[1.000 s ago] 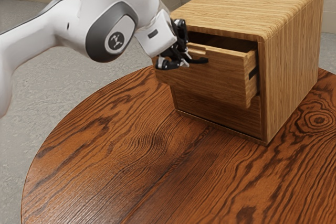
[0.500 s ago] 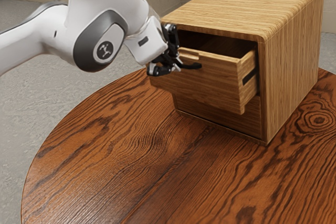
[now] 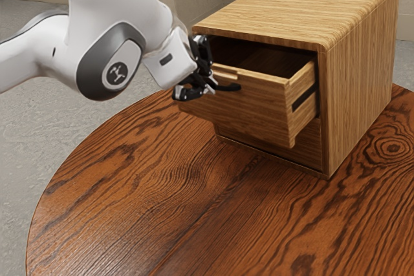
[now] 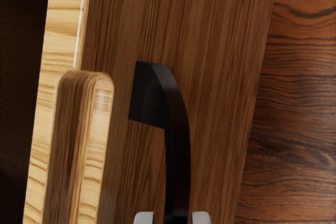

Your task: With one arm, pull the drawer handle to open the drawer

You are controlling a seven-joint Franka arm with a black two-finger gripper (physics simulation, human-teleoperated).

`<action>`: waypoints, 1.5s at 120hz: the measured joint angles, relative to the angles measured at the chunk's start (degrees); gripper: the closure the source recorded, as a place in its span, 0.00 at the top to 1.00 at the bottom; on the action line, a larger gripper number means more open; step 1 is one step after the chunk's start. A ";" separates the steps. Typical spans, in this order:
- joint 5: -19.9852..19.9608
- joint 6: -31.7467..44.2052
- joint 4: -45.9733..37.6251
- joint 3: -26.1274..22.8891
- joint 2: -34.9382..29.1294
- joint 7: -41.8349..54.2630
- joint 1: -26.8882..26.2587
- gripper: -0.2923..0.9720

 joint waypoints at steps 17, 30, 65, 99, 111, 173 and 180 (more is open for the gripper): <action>-0.50 0.71 -2.06 0.52 -1.76 -0.05 -0.22 0.19; -0.79 1.14 -3.77 0.93 -3.41 -0.10 -0.17 0.19; -1.94 1.87 -6.26 0.84 -5.96 -0.26 0.13 0.18; -2.37 2.21 -7.47 0.74 -6.88 -0.38 -0.03 0.19; -2.44 2.25 -8.30 0.71 -7.58 -0.40 -0.07 0.19; -2.89 2.19 -12.45 0.75 -11.41 -0.42 -0.14 0.21; -2.91 2.17 -12.83 0.78 -11.89 -0.41 -0.15 0.21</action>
